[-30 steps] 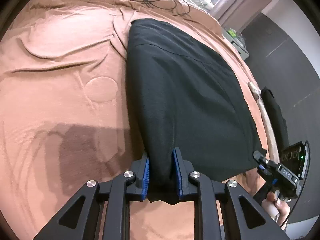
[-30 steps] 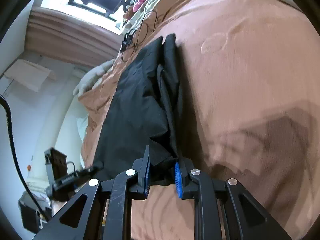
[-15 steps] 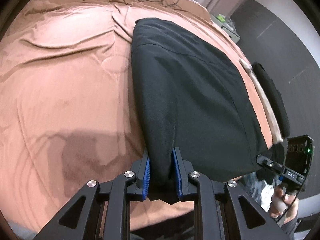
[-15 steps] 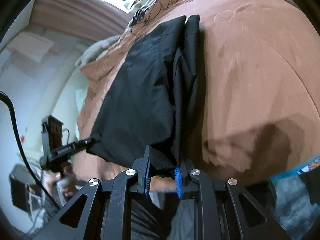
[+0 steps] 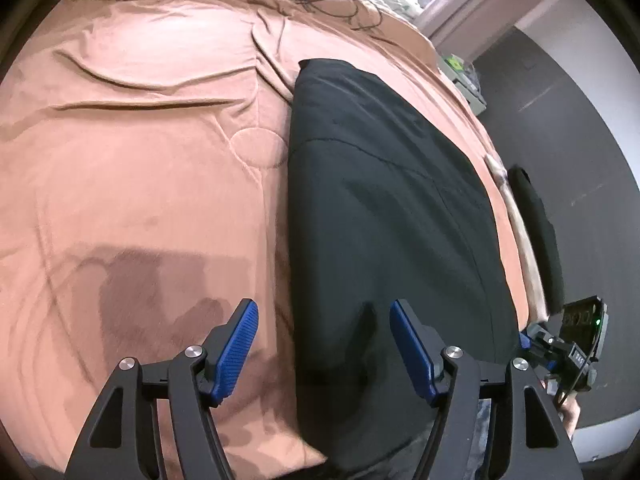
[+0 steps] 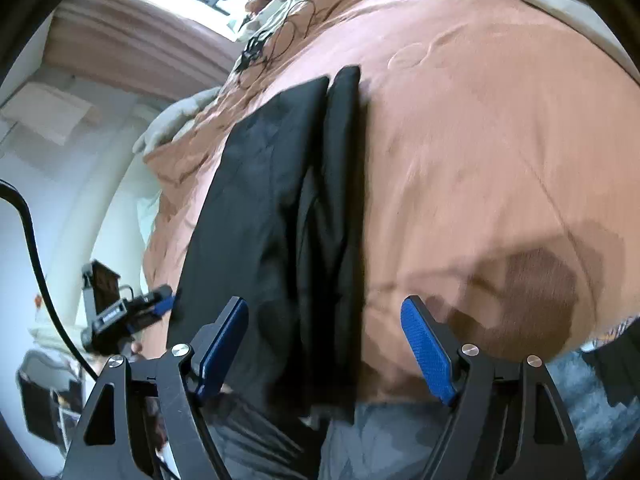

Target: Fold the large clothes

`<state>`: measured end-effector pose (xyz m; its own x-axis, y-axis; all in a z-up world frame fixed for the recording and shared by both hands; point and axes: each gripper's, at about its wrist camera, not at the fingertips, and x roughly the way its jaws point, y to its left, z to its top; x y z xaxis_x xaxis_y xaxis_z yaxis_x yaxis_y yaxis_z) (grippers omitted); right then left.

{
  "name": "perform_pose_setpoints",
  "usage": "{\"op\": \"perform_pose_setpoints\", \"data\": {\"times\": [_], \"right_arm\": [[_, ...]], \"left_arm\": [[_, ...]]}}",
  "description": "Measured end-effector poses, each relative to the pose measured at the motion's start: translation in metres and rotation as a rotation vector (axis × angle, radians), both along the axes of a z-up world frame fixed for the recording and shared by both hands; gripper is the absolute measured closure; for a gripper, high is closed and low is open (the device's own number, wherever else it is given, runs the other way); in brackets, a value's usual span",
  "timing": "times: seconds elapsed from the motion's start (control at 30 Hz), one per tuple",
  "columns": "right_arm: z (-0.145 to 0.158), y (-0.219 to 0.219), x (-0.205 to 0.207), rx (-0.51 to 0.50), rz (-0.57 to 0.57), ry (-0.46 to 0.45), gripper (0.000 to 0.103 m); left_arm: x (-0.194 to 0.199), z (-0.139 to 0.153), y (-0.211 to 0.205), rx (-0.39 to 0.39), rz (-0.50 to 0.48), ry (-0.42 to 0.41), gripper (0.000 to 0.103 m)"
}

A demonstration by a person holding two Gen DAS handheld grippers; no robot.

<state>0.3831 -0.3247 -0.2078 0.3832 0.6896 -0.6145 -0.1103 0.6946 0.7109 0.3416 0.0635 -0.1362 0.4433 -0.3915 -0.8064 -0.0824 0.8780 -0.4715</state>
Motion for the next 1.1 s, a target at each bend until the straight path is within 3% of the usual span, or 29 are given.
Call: {"op": "perform_pose_setpoints", "data": {"times": [0.3, 0.93, 1.1], "right_arm": [[-0.019, 0.004, 0.050, 0.050, -0.001, 0.035, 0.024], [-0.041, 0.030, 0.135, 0.189, 0.062, 0.071, 0.024], [-0.042, 0.034, 0.149, 0.189, 0.062, 0.075, 0.031]], "left_arm": [[0.044, -0.009, 0.002, -0.026, 0.020, 0.035, 0.033], [0.139, -0.022, -0.008, 0.009, -0.004, 0.059, 0.034], [0.160, -0.023, -0.012, 0.039, -0.005, 0.062, 0.034]]}}
